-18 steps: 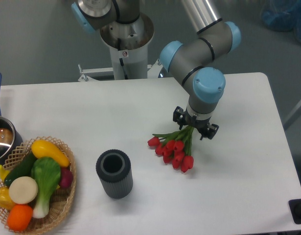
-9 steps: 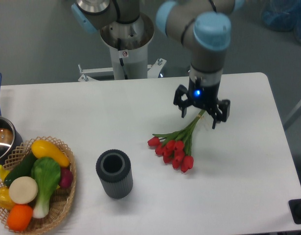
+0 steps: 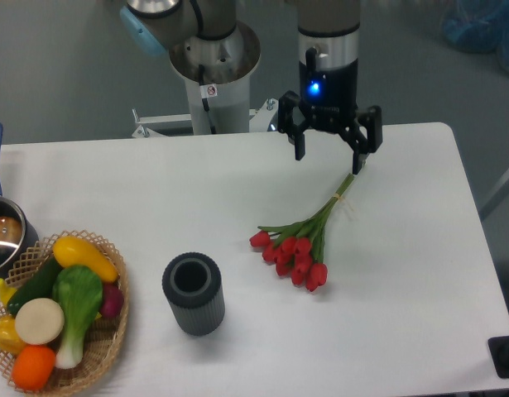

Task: Place the flowers on the table
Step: 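Raise the open gripper up away from the tulips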

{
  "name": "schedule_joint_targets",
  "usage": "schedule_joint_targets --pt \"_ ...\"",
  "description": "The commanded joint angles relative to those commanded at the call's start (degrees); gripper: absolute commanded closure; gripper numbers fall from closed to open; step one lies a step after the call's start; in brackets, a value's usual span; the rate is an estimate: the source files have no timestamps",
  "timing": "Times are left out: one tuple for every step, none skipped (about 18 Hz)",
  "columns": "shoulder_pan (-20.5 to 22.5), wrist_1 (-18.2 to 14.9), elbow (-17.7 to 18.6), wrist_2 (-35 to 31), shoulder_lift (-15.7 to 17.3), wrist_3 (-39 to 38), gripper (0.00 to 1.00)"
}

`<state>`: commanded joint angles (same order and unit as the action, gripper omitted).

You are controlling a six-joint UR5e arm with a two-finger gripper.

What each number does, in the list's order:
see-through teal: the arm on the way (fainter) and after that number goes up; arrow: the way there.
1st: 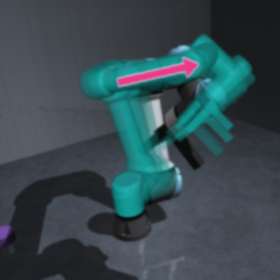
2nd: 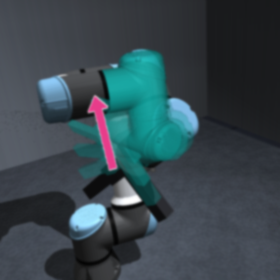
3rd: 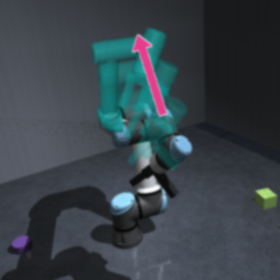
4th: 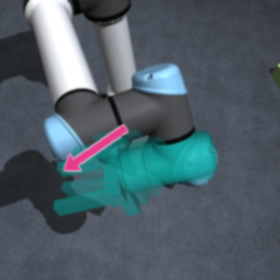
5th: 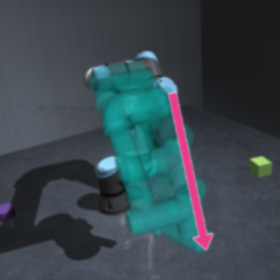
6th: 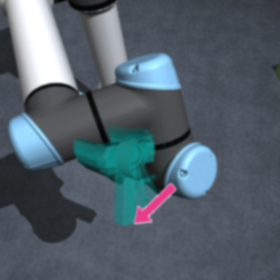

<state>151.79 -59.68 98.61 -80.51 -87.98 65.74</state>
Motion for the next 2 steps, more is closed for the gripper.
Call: schedule_joint_targets --pt "0.1 0.0 -0.1 0.0 0.0 -0.1 0.00" --pt "0.1 0.1 -0.1 0.0 -0.1 -0.1 0.00"
